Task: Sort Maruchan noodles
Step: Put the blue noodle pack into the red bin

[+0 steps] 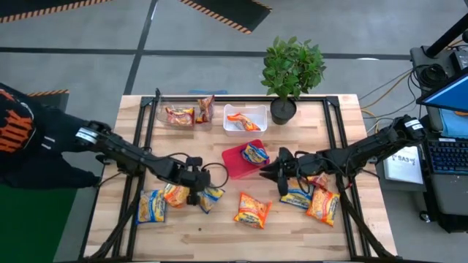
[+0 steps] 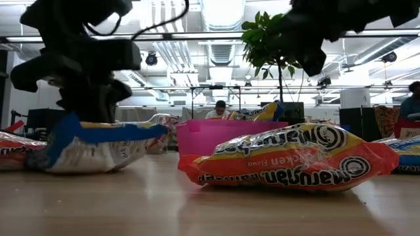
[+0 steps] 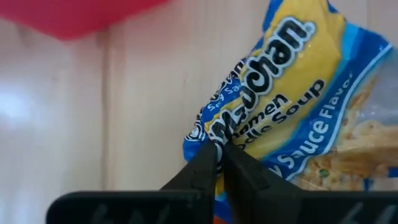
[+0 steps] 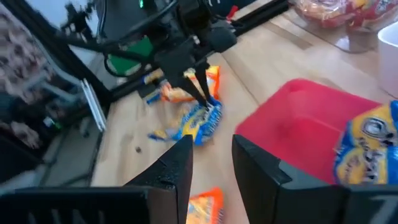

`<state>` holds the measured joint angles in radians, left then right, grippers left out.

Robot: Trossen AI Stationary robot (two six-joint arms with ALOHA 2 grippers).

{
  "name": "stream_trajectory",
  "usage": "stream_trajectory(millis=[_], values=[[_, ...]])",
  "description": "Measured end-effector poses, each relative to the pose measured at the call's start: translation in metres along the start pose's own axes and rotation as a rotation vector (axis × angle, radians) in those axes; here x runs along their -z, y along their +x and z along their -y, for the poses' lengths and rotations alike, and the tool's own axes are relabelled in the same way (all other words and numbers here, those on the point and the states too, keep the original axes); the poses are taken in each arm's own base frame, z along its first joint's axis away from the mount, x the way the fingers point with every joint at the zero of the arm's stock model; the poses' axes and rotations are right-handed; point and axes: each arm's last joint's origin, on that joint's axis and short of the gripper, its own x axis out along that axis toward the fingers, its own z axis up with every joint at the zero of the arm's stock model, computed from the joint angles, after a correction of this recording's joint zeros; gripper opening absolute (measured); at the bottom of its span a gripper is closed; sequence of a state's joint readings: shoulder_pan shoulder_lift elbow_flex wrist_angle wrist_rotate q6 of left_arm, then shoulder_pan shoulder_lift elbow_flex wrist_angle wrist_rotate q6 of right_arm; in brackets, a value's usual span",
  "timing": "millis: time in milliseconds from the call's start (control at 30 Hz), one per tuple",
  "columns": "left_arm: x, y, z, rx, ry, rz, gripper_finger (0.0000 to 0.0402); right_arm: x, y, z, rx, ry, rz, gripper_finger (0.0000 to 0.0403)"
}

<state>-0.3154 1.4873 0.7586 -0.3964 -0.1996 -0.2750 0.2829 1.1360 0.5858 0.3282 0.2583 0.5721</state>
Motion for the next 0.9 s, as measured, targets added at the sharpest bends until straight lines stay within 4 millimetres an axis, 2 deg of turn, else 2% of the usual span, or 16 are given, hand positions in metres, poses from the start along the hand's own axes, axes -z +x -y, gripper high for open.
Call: stream_trajectory(millis=[167, 300, 700, 800, 900], values=[[-0.004, -0.013, 0.001, -0.075, 0.005, 0.092, 0.0001, -0.010, 0.010, -0.010, -0.005, 0.023, 0.012, 0.0086], [-0.005, -0.024, 0.004, -0.120, 0.014, 0.156, 0.0001, -0.019, 0.024, -0.020, 0.002, 0.025, 0.005, 0.0091], [-0.008, -0.040, 0.027, -0.162, 0.081, 0.317, 0.0000, -0.034, 0.072, -0.037, 0.170, 0.135, -0.182, 0.0212], [-0.009, -0.041, 0.028, -0.172, 0.089, 0.338, 0.0000, -0.037, 0.085, -0.041, 0.179, 0.101, -0.225, 0.0235], [-0.009, -0.041, 0.029, -0.177, 0.094, 0.339, 0.0000, -0.041, 0.099, -0.048, 0.171, -0.033, -0.255, 0.0252]])
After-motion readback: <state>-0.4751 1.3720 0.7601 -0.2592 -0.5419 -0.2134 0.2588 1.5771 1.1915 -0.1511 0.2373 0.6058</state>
